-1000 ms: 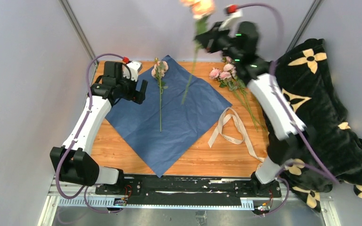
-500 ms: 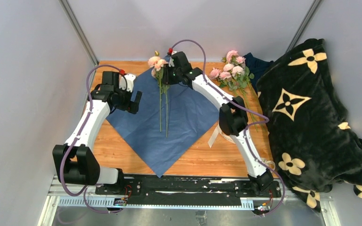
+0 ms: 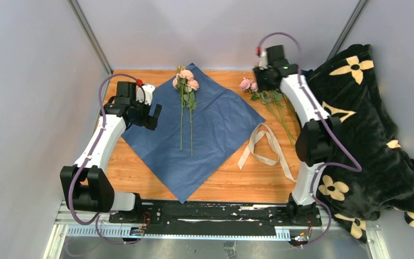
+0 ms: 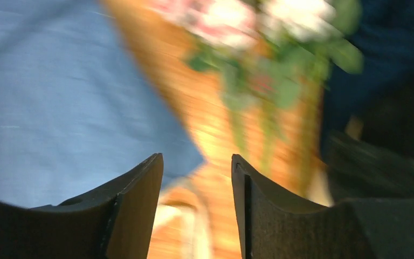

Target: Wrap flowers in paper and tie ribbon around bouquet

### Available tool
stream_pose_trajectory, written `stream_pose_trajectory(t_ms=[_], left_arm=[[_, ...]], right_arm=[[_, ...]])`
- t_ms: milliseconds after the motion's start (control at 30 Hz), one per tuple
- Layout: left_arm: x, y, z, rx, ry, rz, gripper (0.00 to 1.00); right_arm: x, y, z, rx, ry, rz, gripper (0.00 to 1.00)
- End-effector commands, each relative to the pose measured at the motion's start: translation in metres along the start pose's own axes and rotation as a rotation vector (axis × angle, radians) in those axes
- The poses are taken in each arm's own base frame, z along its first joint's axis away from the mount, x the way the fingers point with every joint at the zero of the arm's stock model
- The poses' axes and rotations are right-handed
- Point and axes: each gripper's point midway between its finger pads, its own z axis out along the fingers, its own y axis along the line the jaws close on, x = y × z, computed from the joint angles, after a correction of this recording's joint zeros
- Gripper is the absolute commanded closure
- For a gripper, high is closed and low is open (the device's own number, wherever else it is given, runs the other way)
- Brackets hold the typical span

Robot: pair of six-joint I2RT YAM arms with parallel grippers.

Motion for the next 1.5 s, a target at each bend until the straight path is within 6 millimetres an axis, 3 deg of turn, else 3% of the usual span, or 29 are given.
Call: stream_pose_trajectory(t_ms=[0, 133, 333, 533, 633, 700, 800, 900, 1000, 1033, 1067, 1100, 1133, 1167, 1233, 1300, 1467], left_arm=[[-0.004, -0.003, -0.002, 0.024, -0.021, 0.009, 0.00], [-0.001, -0.005, 0.001, 0.032, -0.008, 0.003, 0.00], [0.008, -0.002, 0.003, 0.010, 0.004, 0.012, 0.00], [0.010, -0.001, 0.007, 0.012, 0.019, 0.010, 0.00], [0.010, -0.001, 0.008, 0.009, 0.024, 0.009, 0.00], [0.009, 0.000, 0.007, 0.007, 0.022, 0.010, 0.00], [0.008, 0.000, 0.006, 0.003, 0.018, 0.011, 0.00], [0.008, 0.001, 0.005, -0.002, 0.016, 0.014, 0.00], [0.007, 0.001, 0.004, 0.000, 0.009, 0.019, 0.00], [0.007, 0.001, 0.003, 0.001, 0.008, 0.023, 0.00], [0.007, 0.001, 0.003, 0.001, 0.008, 0.026, 0.00], [0.005, 0.001, 0.002, 0.002, 0.006, 0.031, 0.00], [0.003, 0.000, 0.001, 0.008, 0.004, 0.038, 0.00], [0.001, -0.001, 0.000, 0.025, 0.006, 0.046, 0.00], [-0.008, -0.011, -0.008, 0.097, 0.003, 0.069, 0.00], [-0.030, -0.030, -0.027, 0.211, -0.044, 0.092, 0.00], [-0.116, -0.102, -0.099, 0.552, -0.308, 0.104, 0.00]], right_arm=[[0.115, -0.080, 0.009, 0.127, 0.389, -0.060, 0.41], [0.123, -0.085, 0.032, 0.032, 0.419, -0.014, 0.33], [0.119, -0.105, 0.072, 0.051, 0.450, -0.023, 0.37], [0.134, -0.110, 0.100, 0.036, 0.503, -0.041, 0.53], [0.138, -0.105, 0.102, 0.006, 0.514, -0.041, 0.82], [0.127, -0.103, 0.094, -0.010, 0.483, -0.058, 0.99], [0.088, -0.130, 0.069, 0.084, 0.378, -0.130, 1.00], [0.034, -0.180, 0.021, 0.280, 0.243, -0.141, 1.00], [-0.025, -0.199, -0.043, 0.369, 0.042, -0.095, 1.00], [-0.043, -0.194, -0.064, 0.357, -0.041, -0.070, 1.00], [-0.065, -0.170, -0.087, 0.255, -0.159, -0.026, 1.00], [-0.078, -0.155, -0.097, 0.176, -0.234, 0.027, 1.00], [-0.090, -0.118, -0.106, -0.011, -0.314, 0.075, 1.00], [-0.107, -0.114, -0.132, -0.072, -0.421, 0.160, 1.00], [-0.126, -0.065, -0.166, -0.345, -0.561, 0.280, 1.00], [-0.139, -0.036, -0.186, -0.507, -0.667, 0.394, 1.00], [-0.154, 0.088, -0.201, -0.627, -0.743, 0.408, 1.00]])
